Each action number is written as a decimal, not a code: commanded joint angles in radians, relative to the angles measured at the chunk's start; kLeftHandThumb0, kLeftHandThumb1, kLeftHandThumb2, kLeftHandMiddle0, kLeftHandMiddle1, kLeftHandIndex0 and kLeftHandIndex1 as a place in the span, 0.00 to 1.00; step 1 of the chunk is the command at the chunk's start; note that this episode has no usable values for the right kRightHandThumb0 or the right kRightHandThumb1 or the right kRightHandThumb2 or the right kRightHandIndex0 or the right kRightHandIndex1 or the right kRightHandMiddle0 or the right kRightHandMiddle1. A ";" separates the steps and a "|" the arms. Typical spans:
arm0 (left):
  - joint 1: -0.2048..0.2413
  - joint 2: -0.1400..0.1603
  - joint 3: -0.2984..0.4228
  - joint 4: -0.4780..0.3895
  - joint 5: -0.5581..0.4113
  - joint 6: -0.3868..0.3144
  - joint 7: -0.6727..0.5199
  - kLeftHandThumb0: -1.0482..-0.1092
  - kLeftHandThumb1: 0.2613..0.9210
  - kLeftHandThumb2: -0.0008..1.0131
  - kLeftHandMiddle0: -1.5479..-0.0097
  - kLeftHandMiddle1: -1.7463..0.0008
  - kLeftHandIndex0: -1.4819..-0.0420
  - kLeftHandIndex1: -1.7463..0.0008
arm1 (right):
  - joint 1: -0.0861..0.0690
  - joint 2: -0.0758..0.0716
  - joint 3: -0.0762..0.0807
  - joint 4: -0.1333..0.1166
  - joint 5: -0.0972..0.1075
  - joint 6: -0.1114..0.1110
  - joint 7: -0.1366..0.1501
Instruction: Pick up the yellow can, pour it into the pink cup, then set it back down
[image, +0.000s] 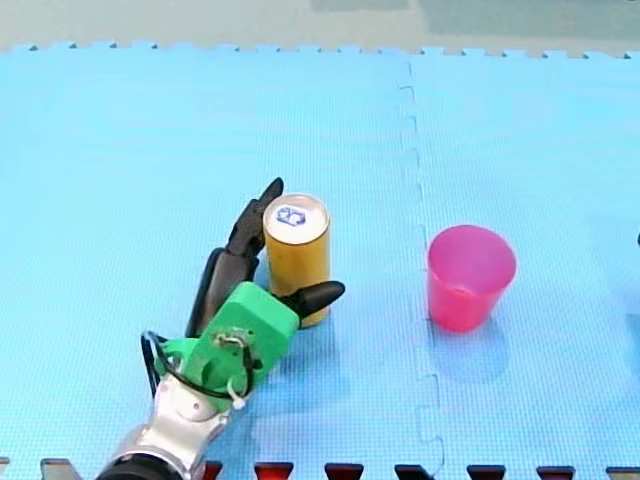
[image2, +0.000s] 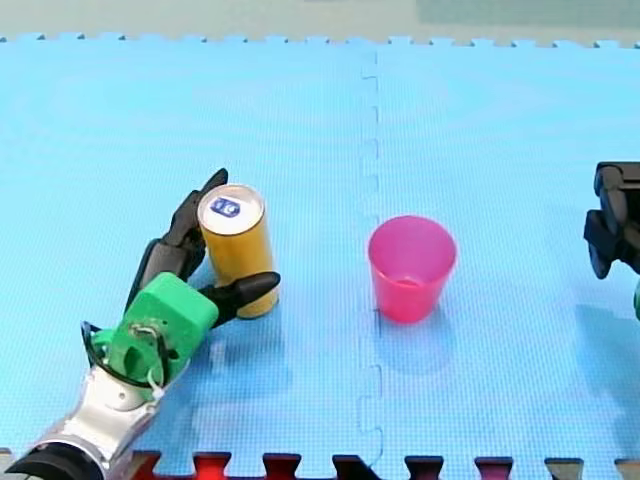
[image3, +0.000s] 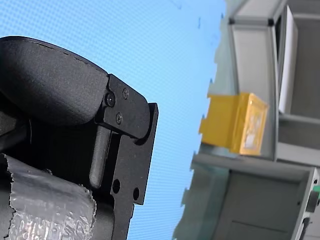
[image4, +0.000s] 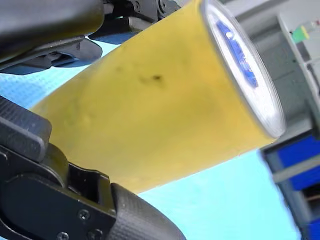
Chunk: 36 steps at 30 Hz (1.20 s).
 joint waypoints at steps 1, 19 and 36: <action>0.013 0.005 0.041 -0.017 -0.064 -0.013 -0.091 0.00 0.82 0.00 0.84 1.00 0.92 1.00 | -0.001 -0.003 0.000 -0.001 0.002 0.000 -0.002; 0.177 0.088 0.168 -0.232 -0.323 -0.046 -0.537 0.00 0.99 0.03 0.84 1.00 0.91 1.00 | -0.001 0.002 -0.009 0.000 0.008 0.004 0.004; 0.236 0.118 0.161 -0.296 -0.273 -0.036 -0.496 0.00 1.00 0.07 0.84 1.00 0.87 0.99 | 0.002 0.005 -0.009 -0.003 0.011 0.004 0.006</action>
